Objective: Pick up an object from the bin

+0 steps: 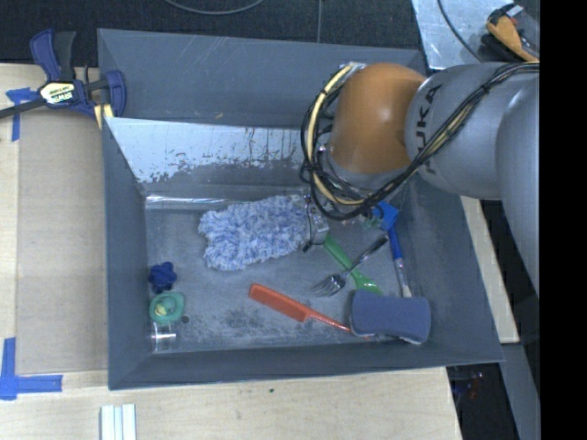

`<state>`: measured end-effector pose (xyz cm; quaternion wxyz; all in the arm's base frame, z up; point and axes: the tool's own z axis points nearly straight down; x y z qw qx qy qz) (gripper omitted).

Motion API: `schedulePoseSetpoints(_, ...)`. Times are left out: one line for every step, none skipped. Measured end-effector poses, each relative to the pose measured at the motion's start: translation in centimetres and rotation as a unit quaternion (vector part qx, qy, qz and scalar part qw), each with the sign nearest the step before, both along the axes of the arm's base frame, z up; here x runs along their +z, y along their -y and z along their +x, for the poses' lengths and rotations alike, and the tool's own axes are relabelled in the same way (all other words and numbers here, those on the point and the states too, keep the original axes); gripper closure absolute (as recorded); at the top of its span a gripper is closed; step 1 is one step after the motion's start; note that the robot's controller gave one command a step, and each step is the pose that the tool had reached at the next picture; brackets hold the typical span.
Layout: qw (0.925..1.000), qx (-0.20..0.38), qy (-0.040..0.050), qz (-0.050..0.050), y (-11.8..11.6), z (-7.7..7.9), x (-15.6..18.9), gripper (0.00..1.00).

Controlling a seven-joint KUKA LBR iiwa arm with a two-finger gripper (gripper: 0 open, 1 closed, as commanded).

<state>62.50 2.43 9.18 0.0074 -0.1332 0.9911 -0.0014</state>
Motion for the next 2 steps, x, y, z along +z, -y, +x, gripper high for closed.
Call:
schedulePoseSetpoints(1.0000, 0.000, 0.0027, 0.000, 0.0, 0.1, 1.5, 1.00)
schedulePoseSetpoints(1.0000, 0.000, 0.0003, 0.000, 0.0, 0.0, 2.8, 1.00)
